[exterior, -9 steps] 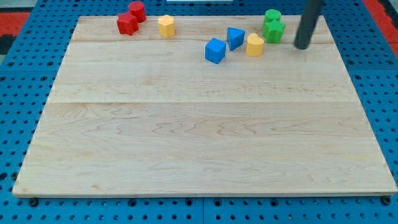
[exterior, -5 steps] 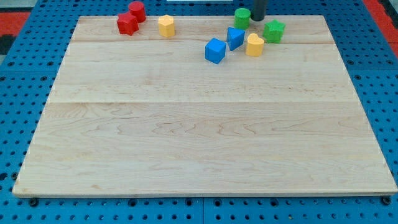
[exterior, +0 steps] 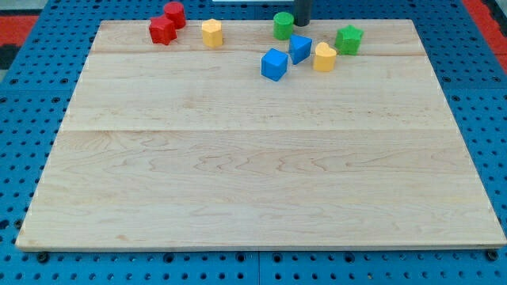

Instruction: Move the green circle horizontally to the yellow hexagon

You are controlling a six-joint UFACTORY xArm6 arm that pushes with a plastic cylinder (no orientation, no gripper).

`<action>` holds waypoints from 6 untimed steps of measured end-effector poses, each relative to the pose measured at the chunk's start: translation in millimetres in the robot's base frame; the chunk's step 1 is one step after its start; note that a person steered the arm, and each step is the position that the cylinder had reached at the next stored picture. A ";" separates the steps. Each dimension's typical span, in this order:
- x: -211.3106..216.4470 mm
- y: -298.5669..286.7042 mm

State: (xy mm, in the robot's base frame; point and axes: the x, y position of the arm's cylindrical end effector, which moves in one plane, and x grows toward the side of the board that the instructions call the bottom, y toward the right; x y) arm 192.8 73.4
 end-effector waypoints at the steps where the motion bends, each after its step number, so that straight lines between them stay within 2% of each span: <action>1: 1.0 -4.9; 3: -0.2 -5.0; 4: 0.2 12.9; 5: -0.1 45.4; 6: 20.9 114.3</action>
State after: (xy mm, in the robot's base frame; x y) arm 213.7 187.8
